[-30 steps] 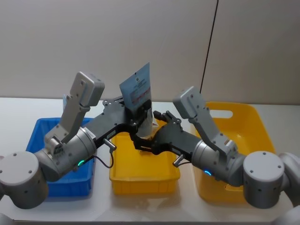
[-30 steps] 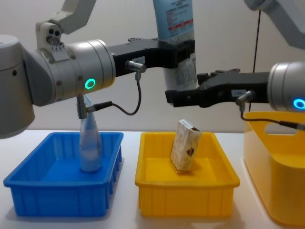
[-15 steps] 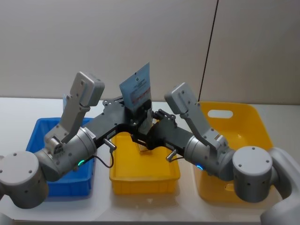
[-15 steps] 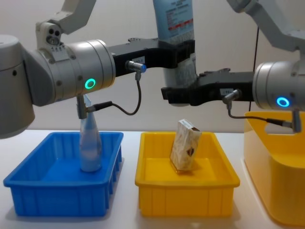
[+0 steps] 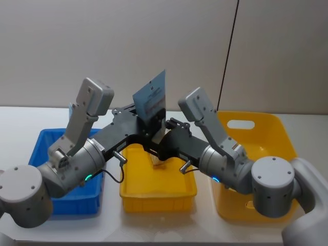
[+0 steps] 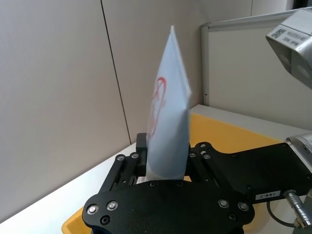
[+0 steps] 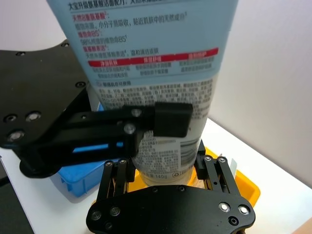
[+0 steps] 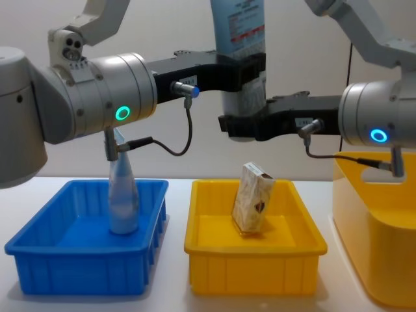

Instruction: Bimanual collaborative sorting of washing and personal care products

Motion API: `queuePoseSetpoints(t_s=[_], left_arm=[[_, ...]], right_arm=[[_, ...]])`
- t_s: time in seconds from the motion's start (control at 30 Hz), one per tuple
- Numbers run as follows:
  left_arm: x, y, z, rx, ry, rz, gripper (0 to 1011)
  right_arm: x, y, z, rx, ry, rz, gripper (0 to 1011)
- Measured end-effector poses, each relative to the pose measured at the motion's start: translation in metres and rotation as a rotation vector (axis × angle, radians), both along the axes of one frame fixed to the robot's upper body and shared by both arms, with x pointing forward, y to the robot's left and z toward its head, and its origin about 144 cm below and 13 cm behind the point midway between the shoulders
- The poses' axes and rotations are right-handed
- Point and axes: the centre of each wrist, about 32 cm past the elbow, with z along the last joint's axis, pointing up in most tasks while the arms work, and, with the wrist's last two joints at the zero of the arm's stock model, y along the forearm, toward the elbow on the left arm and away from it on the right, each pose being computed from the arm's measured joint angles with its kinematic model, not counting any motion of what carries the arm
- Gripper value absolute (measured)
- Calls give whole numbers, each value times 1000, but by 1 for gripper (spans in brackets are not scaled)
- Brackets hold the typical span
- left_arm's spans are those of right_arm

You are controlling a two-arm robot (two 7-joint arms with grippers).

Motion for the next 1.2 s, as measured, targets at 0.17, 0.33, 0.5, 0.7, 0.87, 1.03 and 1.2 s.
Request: queuePoseSetpoints(t_s=[0.17,0.33,0.5,0.7,0.87,1.03,1.2], left_arm=[[0,0,0,1,1,-1,447],[0,0,0,1,1,-1,588],[0,0,0,1,1,-1,773],[0,0,0,1,1,-1,944],[0,0,0,1,1,-1,1001],[0,0,0,1,1,0,1001],[0,0,0,1,1,0,1001]], right_arm=[[1,1,1,5,-7,2,640],[0,1,2,13,-11,1,639],[-1,0,2,25,-16,-5,639],[-4,-4,1,47,-22,-32,639],[-6,-8,0,69,-27,-70,639],[-8,-14,-1,93,-31,-123,639],[-10,-22,-3,113,-25,-184,639]])
